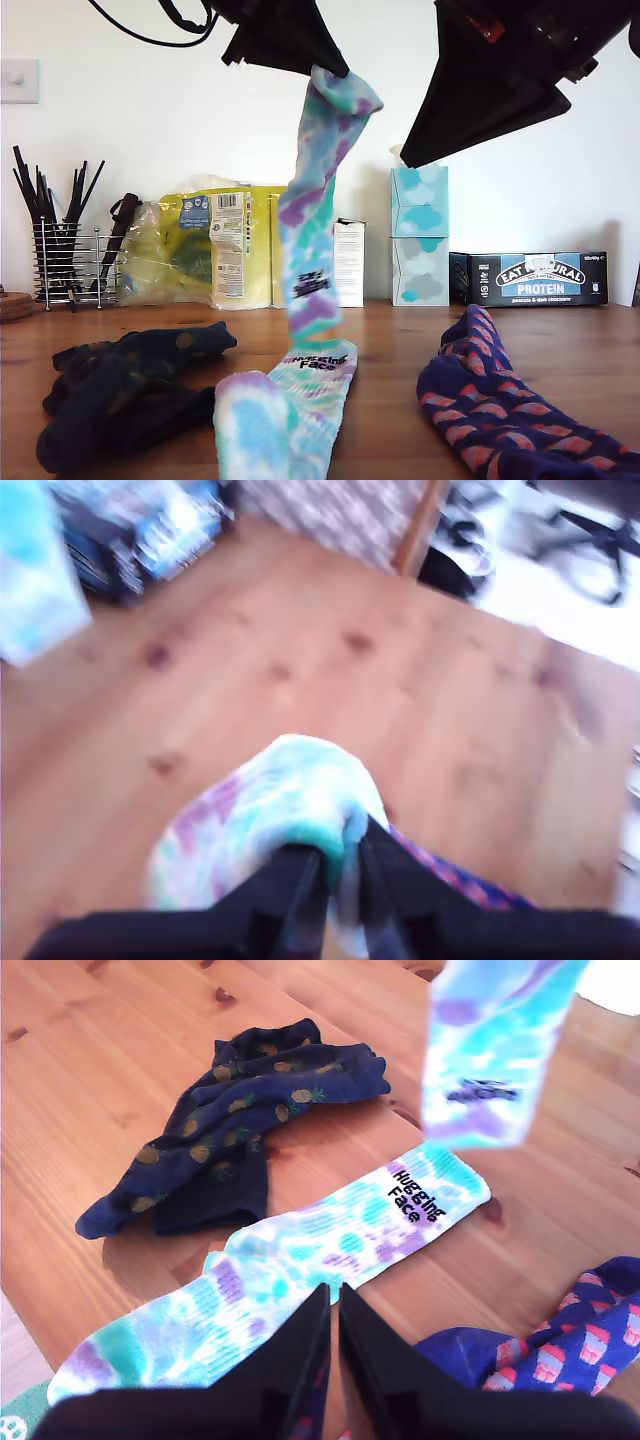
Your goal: Pair up the socks based on colour and pattern, by placing each sock on top of its pair
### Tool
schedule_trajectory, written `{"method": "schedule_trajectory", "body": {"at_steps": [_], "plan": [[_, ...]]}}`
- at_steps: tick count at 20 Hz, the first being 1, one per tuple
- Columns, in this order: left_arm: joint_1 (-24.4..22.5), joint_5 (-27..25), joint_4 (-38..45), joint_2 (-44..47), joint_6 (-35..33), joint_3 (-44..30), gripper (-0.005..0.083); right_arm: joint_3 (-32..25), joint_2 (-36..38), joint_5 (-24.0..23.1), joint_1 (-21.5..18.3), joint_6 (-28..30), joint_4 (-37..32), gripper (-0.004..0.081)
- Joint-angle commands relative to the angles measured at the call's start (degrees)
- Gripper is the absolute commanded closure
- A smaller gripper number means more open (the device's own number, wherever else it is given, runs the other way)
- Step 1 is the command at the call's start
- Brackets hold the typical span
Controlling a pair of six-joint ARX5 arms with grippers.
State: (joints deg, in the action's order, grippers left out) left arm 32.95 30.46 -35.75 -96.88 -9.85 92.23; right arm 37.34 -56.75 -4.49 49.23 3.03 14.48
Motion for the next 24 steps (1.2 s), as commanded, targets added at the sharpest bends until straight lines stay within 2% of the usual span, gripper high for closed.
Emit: {"method": "schedule_trajectory", "body": {"at_steps": [1,6,9,14,19,20,22,24], "plan": [[1.07,2.58,-3.58,-2.25,-0.72,-1.14,0.0797,-0.13,0.31,0.07,0.15,0.04,-0.46,0.0783],[5.35,10.21,-14.19,-5.95,-1.97,-1.16,0.0797,-0.13,3.5,-0.42,-1.33,1.73,-0.42,0.0783],[7.39,10.49,-23.85,-6.73,-7.89,-1.16,0.0797,-0.13,7.78,-0.61,-4.24,3.04,0.48,0.0783],[7.82,11.69,-35.58,-6.51,-10.97,-1.16,0.0797,-0.11,13.25,0.11,-10.16,3.02,6.75,0.0783],[8.94,9.29,-37.44,-6.56,-12.83,-3.21,0.0791,-0.11,15.78,2.45,-11.02,2.99,10.43,0.0783],[9.22,8.72,-37.29,-6.62,-13.14,-4.39,0.075,-0.13,16.13,2.45,-11.02,2.99,10.8,0.0783],[9.86,6.29,-37.05,-6.62,-12.94,-7.54,0.054,-0.11,16.85,2.45,-11.02,2.97,11.19,0.0783],[10.73,5.09,-36.11,-6.62,-12.31,-11.15,0.0401,-0.11,17.35,2.45,-11.02,2.99,11.19,0.0783]]}}
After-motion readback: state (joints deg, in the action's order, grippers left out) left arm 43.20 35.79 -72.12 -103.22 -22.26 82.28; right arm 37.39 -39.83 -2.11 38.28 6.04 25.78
